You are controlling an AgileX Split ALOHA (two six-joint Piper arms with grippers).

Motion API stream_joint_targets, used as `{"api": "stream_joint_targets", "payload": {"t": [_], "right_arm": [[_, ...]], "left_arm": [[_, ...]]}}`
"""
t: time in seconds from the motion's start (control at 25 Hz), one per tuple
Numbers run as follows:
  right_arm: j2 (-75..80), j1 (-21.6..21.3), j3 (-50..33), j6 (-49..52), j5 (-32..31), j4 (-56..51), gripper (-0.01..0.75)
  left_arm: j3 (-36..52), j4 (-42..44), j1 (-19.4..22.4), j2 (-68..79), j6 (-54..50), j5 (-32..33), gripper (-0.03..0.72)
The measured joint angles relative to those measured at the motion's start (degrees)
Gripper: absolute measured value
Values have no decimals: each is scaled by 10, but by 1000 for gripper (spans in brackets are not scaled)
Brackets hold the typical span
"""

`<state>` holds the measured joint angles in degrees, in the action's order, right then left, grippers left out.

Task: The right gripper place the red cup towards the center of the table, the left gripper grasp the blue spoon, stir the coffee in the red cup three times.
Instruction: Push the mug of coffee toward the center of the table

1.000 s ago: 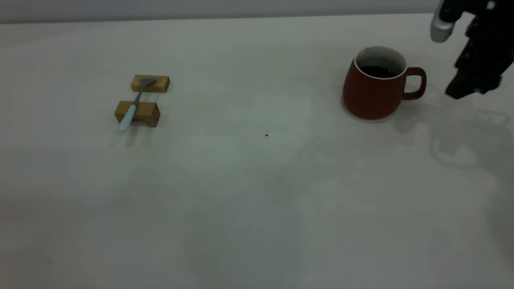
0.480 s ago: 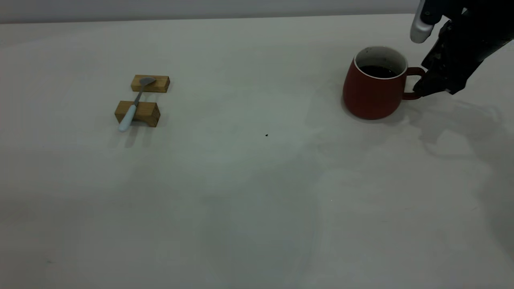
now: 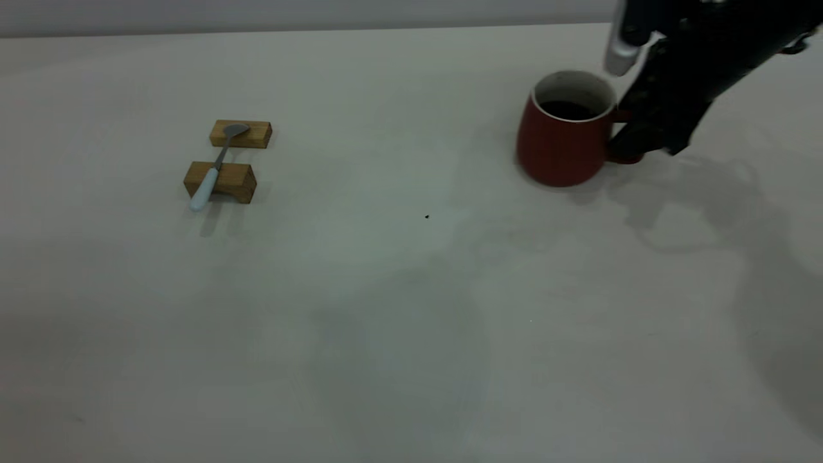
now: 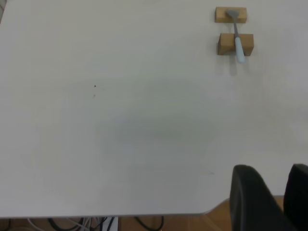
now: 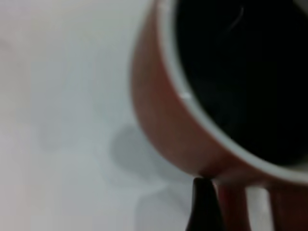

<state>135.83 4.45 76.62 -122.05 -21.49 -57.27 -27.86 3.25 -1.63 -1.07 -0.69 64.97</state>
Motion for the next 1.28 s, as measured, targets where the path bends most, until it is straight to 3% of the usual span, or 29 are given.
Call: {"api": "stream_joint_targets", "payload": {"t": [0.44, 0.76, 1.04, 1.28], "right_arm": [[1, 115, 1, 0, 44, -26, 565], [23, 171, 40, 0, 55, -98, 565], [14, 174, 33, 20, 55, -132, 565], [-87, 152, -33, 105, 52, -135, 565]], "left_arm": [[0, 0, 0, 0, 0, 0, 243], [0, 0, 0, 0, 0, 0, 243], [0, 0, 0, 0, 0, 0, 243], [0, 0, 0, 0, 0, 0, 243]]}}
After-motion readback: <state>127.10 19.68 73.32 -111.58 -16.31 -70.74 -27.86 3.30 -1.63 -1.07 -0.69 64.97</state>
